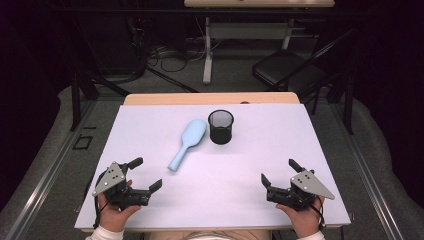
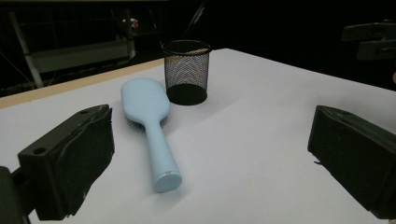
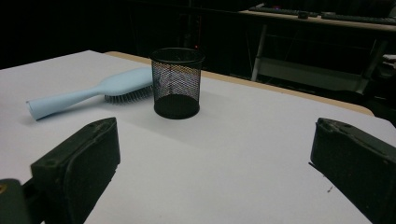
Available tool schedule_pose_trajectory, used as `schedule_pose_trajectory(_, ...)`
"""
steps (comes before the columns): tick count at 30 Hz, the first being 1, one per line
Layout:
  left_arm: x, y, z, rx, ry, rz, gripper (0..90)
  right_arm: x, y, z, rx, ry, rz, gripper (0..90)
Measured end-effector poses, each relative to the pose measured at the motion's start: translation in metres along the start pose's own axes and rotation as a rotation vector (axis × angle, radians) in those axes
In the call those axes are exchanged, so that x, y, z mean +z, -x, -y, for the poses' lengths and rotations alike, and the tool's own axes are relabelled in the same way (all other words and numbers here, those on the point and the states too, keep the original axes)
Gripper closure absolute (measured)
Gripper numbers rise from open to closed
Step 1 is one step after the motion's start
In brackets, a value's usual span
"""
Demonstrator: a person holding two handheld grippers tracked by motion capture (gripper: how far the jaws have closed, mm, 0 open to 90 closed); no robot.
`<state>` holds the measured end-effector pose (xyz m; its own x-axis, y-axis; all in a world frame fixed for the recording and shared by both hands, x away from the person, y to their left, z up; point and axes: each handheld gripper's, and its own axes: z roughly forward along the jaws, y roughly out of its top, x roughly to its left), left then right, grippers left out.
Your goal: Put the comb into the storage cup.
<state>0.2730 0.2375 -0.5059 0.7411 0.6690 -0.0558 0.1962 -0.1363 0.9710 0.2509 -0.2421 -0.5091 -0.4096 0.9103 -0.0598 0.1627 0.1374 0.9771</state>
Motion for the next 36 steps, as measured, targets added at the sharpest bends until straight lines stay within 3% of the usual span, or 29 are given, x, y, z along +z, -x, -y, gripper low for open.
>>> schedule_pose_trajectory(15,0.002,-0.005,0.002,-0.062,-0.040,-0.018,0.4,0.002,0.004,0.001,0.018,0.005,0.020,3.8)
schedule_pose_trajectory(26,0.003,-0.010,-0.003,-0.119,-0.063,-0.017,0.4,0.004,0.000,0.001,0.011,-0.015,-0.005,3.9)
schedule_pose_trajectory(31,0.005,-0.014,-0.006,-0.139,-0.070,-0.013,0.4,0.006,-0.004,-0.003,0.001,-0.036,-0.020,9.3)
schedule_pose_trajectory(32,0.006,-0.014,-0.007,-0.152,-0.071,-0.022,0.4,0.007,-0.005,-0.002,0.002,-0.038,-0.021,10.4)
schedule_pose_trajectory(36,0.008,-0.015,-0.009,-0.140,-0.103,-0.057,0.4,0.006,-0.005,-0.002,0.007,-0.038,-0.032,12.9)
